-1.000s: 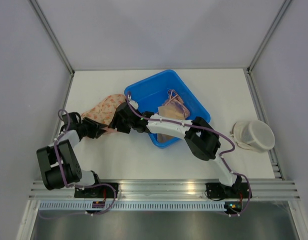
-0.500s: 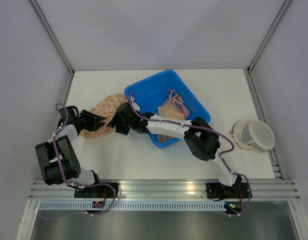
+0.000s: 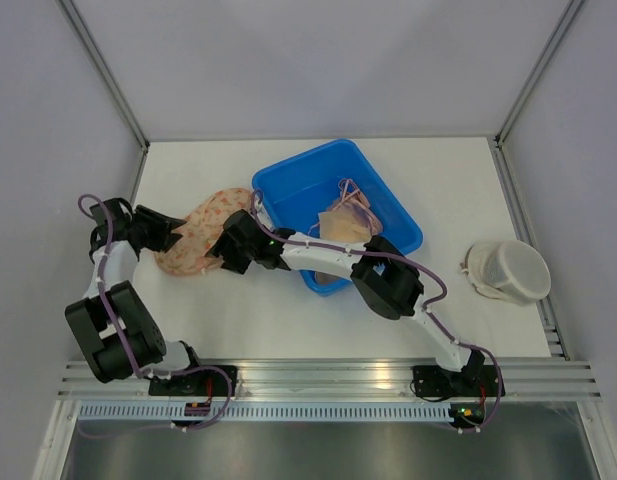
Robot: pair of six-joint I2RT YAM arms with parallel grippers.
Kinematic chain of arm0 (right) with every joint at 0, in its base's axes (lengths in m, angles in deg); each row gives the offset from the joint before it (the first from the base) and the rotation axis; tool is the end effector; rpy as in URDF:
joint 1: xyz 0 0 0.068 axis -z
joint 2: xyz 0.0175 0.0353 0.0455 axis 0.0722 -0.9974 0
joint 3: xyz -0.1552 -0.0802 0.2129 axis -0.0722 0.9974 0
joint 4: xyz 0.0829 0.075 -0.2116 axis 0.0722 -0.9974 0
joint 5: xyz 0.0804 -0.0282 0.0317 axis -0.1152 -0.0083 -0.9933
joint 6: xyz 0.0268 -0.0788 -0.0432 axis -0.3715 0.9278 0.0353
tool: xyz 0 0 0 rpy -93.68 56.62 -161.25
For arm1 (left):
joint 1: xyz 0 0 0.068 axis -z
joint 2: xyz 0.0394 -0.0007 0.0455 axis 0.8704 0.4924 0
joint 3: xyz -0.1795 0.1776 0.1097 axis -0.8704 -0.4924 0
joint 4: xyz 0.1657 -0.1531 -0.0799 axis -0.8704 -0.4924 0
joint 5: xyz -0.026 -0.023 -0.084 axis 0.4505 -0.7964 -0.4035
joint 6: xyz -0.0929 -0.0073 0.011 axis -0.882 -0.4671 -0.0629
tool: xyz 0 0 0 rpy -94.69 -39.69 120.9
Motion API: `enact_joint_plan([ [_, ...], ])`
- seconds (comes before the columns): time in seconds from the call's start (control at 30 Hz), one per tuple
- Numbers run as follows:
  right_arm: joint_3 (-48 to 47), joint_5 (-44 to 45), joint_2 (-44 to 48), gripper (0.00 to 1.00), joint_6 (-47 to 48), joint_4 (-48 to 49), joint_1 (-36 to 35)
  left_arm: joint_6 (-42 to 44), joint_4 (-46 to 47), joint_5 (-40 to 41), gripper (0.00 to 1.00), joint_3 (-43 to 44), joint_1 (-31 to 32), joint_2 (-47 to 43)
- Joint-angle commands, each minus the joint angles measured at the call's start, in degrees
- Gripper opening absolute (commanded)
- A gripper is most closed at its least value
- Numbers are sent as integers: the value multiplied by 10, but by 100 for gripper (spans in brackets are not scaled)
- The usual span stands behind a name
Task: Unzip the laundry bag and remove the bra
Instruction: Unzip the laundry bag at the center of the board.
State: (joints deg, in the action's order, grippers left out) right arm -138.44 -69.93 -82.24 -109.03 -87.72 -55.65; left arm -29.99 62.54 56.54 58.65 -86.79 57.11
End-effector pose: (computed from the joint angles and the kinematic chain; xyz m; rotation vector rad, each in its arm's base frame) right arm 0.2840 0.4812 0.1590 0.5197 2.5162 1.1635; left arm 0.2808 0.0922 0.1904 -1.2399 2.0976 -0.7812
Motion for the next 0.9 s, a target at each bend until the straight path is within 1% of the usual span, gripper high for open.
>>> enact_joint_plan([
  [0.0, -29, -17, -23, 60, -31, -12, 3, 36, -49, 51, 49, 44, -13, -52],
  [0.13, -59, -9, -36, 60, -24, -40, 2, 51, -87, 136, 49, 45, -18, -123],
  [0.2, -59, -11, -38, 60, -29, -39, 1, 52, -93, 166, 50, 45, -18, -144],
  [0.27, -62, -16, -45, 60, -31, -36, 4, 52, -95, 176, 52, 45, -18, -164],
  [0.37, -86, -11, -60, 60, -23, -49, 5, 52, -96, 156, 54, 54, -21, -162],
  [0.47, -117, -4, -79, 60, -16, -72, 7, 44, -98, 103, 55, 72, -21, -152],
  [0.5, -131, -1, -88, 60, -16, -77, 7, 33, -98, 64, 56, 82, -21, -142],
  [0.6, -154, 4, -110, 60, -18, -79, 5, 13, -95, 1, 55, 90, -20, -130],
  [0.67, -162, 7, -120, 60, -20, -78, 0, 9, -94, -10, 56, 86, -20, -134],
  [0.87, -174, 33, -145, 59, -26, -90, -9, 15, -89, -5, 57, 65, -20, -144],
])
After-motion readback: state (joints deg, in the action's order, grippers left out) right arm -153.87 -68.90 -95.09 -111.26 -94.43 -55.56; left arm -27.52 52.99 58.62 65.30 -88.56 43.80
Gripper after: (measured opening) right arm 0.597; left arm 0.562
